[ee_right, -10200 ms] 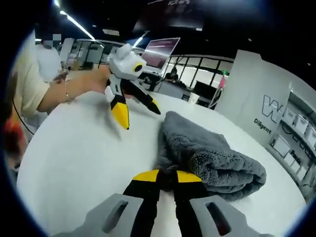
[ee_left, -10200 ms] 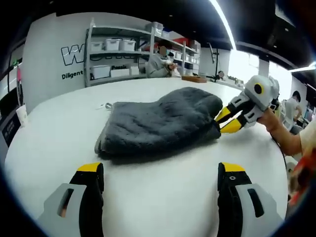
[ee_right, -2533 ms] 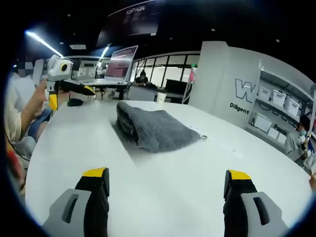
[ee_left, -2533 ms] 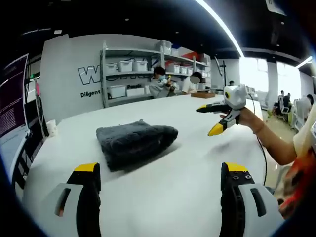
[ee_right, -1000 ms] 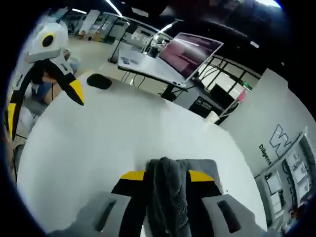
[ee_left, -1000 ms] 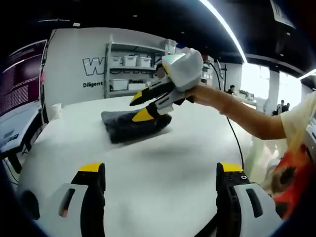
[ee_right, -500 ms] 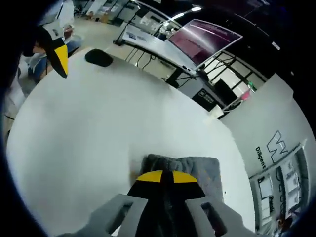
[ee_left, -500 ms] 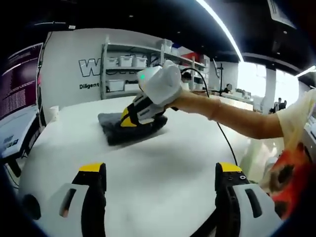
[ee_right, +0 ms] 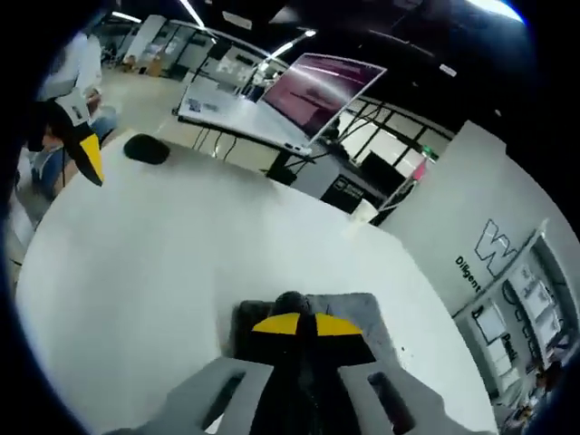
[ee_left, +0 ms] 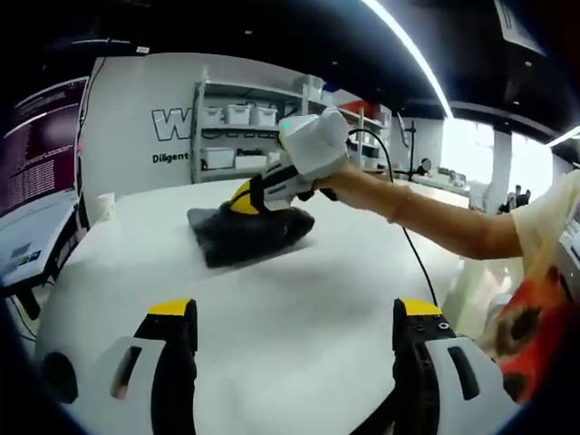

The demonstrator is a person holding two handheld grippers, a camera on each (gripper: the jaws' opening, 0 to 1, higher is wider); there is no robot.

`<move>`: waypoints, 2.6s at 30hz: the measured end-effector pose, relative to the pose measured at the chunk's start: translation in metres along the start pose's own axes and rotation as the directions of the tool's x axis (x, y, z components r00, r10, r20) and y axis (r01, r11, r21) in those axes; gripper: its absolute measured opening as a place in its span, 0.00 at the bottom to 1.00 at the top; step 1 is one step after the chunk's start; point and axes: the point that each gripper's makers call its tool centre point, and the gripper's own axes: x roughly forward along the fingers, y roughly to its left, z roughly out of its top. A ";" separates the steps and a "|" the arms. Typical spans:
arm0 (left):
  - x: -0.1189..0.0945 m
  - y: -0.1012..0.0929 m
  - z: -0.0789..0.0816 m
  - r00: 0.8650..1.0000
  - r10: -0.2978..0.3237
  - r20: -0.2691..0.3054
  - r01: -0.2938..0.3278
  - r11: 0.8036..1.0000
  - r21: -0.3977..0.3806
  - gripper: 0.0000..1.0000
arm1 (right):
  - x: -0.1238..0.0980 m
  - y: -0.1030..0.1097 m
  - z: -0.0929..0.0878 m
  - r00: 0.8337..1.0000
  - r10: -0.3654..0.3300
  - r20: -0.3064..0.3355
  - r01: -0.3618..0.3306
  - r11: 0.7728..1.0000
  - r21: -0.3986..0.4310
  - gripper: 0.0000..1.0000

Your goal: Open the folded towel by lifting each exposed corner and separating the folded layers until the towel lies flat within the target outline without major curled edges

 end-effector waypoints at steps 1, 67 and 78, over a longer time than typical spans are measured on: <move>0.000 -0.001 0.000 1.000 -0.003 -0.003 0.003 1.000 0.003 0.87 | -0.002 -0.004 0.001 1.000 -0.011 0.014 0.011 1.000 0.023 0.00; 0.001 -0.010 -0.004 0.998 -0.019 -0.054 0.021 0.999 0.047 0.86 | -0.157 -0.129 -0.124 0.821 -0.572 -0.001 0.414 0.593 0.691 0.00; 0.002 -0.014 -0.004 0.998 -0.025 -0.052 0.027 0.999 0.044 0.85 | -0.166 -0.124 -0.156 0.828 -0.555 -0.076 0.459 0.595 0.659 0.00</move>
